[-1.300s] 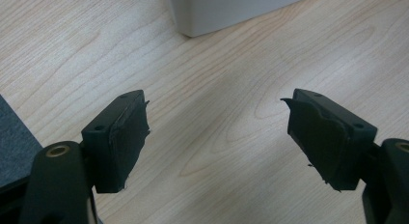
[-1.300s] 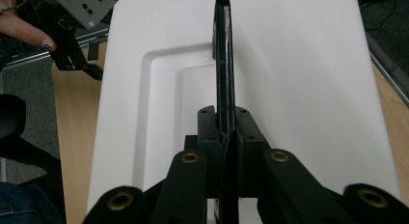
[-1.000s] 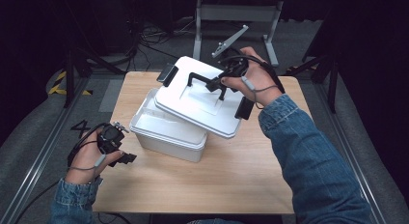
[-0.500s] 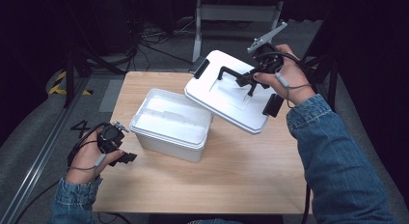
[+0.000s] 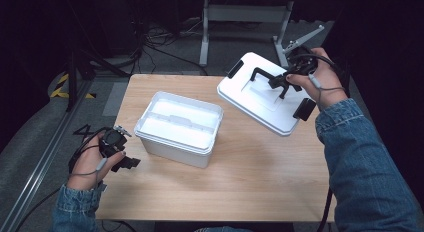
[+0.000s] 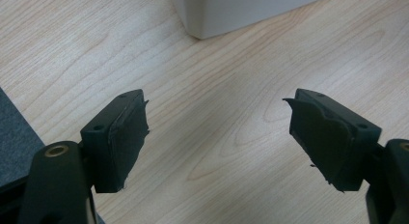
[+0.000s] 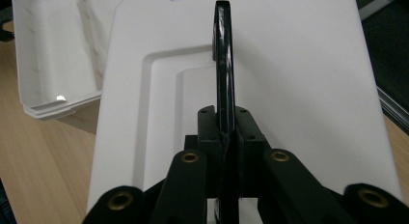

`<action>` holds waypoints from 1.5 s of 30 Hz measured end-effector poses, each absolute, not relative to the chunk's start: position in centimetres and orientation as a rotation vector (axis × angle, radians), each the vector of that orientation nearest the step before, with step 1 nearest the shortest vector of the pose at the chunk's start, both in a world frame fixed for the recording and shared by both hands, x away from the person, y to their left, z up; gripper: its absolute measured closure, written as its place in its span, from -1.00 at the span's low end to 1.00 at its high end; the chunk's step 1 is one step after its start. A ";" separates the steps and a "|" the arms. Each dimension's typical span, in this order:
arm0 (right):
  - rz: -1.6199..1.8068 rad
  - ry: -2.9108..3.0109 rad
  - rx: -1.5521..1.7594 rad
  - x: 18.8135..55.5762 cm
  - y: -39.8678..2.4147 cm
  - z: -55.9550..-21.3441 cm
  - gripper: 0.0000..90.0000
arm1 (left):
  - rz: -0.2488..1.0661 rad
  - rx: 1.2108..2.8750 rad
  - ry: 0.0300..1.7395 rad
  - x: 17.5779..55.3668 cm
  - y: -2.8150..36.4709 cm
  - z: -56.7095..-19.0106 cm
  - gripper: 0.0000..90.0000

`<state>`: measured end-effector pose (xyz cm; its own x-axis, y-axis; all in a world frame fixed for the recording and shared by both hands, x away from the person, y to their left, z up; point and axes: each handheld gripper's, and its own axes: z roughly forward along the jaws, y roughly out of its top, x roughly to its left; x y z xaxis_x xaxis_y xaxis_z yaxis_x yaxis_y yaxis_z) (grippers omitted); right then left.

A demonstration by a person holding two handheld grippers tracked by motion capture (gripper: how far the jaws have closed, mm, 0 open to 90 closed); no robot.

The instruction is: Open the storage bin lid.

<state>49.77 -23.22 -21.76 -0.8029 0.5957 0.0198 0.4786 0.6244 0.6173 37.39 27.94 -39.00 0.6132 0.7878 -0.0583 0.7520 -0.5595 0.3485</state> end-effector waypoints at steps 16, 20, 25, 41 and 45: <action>0.867 2.648 0.983 51.3 -26.0 -25.2 0.89 | 0.150 2.505 1.229 37.4 28.1 -39.1 -0.53; 0.853 2.651 1.036 51.8 -26.7 -27.1 0.89 | 0.137 2.502 1.239 37.4 28.0 -39.1 -0.54; 0.847 2.654 1.093 52.2 -27.7 -29.2 0.89 | 0.143 2.508 1.228 37.4 28.0 -39.2 -0.54; 0.819 2.671 1.231 53.1 -29.6 -34.5 0.89 | 0.119 2.516 1.230 37.5 28.0 -39.4 -0.54; 0.811 2.673 1.242 53.2 -29.8 -35.6 0.89 | 0.117 2.515 1.231 37.5 28.0 -39.5 -0.54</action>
<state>53.23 -29.78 -35.57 -0.6668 0.7317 0.1411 0.6867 0.5298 0.4977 37.51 28.01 -39.47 0.6215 0.7800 -0.0731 0.7522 -0.5681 0.3337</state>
